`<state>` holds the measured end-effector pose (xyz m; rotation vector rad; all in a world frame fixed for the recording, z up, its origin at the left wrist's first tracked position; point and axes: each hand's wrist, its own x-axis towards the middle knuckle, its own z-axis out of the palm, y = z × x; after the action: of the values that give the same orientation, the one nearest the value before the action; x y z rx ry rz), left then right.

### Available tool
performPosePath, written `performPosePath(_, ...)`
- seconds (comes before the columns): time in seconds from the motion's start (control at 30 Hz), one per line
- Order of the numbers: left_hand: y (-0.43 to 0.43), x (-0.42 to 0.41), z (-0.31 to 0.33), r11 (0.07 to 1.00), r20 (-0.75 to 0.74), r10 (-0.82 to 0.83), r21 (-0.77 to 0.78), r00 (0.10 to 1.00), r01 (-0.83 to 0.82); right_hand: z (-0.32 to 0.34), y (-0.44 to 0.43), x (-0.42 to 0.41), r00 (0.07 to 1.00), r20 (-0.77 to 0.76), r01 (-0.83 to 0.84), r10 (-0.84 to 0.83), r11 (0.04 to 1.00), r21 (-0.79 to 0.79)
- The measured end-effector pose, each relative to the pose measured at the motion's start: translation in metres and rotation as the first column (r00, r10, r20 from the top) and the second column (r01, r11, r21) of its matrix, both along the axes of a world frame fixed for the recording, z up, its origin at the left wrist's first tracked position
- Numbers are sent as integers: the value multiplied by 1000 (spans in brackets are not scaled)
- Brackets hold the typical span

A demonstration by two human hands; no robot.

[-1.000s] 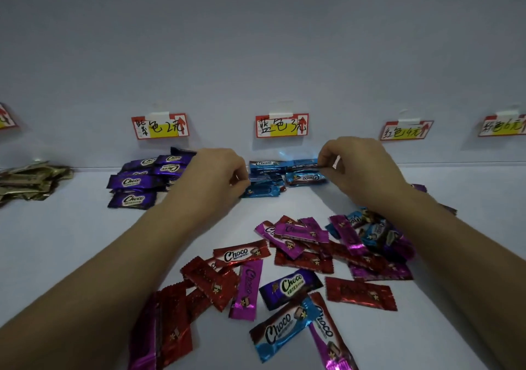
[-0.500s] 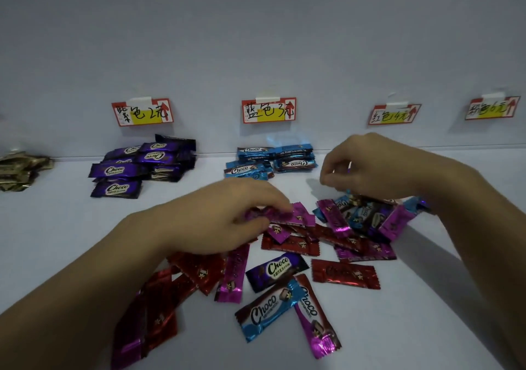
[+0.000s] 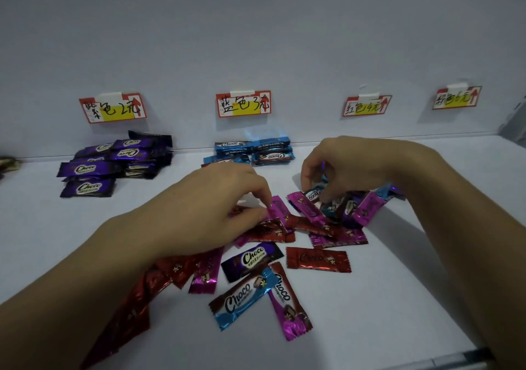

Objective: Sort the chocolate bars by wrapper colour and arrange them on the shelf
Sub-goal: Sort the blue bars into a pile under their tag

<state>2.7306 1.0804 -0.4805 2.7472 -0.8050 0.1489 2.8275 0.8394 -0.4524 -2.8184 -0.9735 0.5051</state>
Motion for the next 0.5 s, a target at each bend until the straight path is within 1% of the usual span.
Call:
performPosePath(0.1, -20, 2, 11, 1000, 2, 7, 28, 1000, -7, -4, -3, 6, 1000, 5, 7, -7, 1000, -15)
performPosePath(0.17, -41, 5, 21, 998, -8, -15, 54, 1000, 15, -5, -7, 10, 1000, 5, 20, -20, 999, 28)
performPosePath(0.27, -78, 12, 27, 992, -7, -40, 122, 999, 41, -4, -16, 17, 999, -35, 43, -36, 971, 236)
performPosePath(0.33, -99, 19, 25, 983, 30, -1, 184, 1000, -5, -2, -24, 21, 997, -51, 77, -63, 930, 360)
performPosePath(0.4, -117, 24, 20, 975, 87, 39, 215, 995, -57, -2, -32, 26, 993, -54, 121, -108, 885, 450)
performPosePath(0.43, -123, 26, 16, 973, 92, 55, 219, 994, -74, -2, -35, 28, 990, -51, 142, -134, 863, 485)
performPosePath(0.5, -128, 30, 11, 969, 39, 84, 228, 996, -91, -1, -40, 30, 981, -49, 181, -185, 816, 548)
